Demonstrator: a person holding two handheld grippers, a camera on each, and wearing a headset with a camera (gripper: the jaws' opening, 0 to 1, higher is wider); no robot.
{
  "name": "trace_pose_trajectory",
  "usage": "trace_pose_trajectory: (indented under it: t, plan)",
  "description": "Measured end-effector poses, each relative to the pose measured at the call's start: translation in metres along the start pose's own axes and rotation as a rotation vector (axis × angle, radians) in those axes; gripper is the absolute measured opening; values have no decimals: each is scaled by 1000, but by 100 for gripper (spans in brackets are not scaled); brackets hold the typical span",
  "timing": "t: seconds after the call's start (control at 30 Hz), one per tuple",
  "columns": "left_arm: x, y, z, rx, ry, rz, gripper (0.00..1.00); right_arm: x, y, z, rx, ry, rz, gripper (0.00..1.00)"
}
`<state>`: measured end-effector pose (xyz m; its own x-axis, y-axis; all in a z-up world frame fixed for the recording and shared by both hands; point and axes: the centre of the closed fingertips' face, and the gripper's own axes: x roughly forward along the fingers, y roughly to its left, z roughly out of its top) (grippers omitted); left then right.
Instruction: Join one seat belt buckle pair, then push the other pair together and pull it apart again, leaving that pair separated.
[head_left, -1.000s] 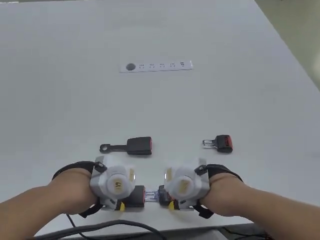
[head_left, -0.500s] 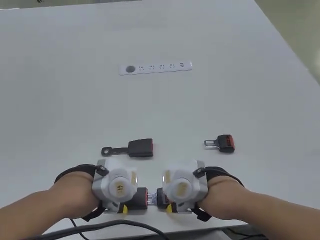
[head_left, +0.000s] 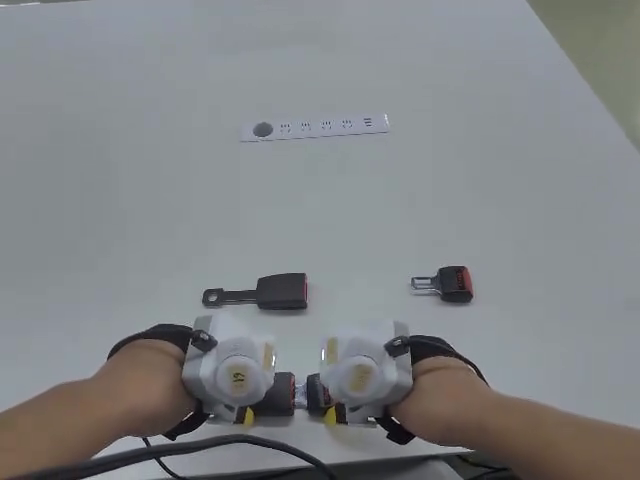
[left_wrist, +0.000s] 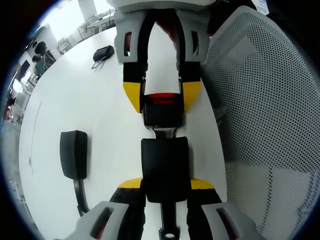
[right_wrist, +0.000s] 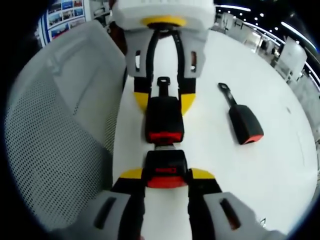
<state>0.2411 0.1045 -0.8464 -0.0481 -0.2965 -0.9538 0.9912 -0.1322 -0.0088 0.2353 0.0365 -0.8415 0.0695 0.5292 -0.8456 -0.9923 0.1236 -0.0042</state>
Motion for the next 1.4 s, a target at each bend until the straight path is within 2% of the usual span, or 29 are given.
trace_pose_trajectory:
  t: [0.1, 0.13, 0.17, 0.2, 0.33, 0.43, 0.7, 0.83, 1.4]
  plan:
    - [0, 0, 0, 3, -4, -2, 32, 4, 0, 5, -12, 1, -7, 30]
    - [-1, 1, -3, 18, 9, 0, 32, -1, -11, -1, 28, 30, -66, 30]
    - [1, 1, -1, 7, -7, -3, 32, -1, -7, 2, -9, 5, -17, 30]
    - [2, 1, -1, 7, -10, -2, 32, 0, -6, 3, -12, 3, -14, 30]
    - [1, 1, 0, 15, -10, -4, 32, 3, -1, 5, -19, 3, -12, 31]
    - [0, 2, -2, 9, -28, -14, 32, 0, 0, 2, -20, -3, -1, 31]
    - [-1, 3, -1, -34, -56, -22, 31, 0, -1, 0, -8, -12, 20, 31]
    - [-1, 2, -1, -39, -54, -12, 31, -1, -1, -1, 12, -22, 30, 31]
    - [-2, 2, -1, -55, -63, -12, 31, -1, -3, -2, -13, -27, 28, 31]
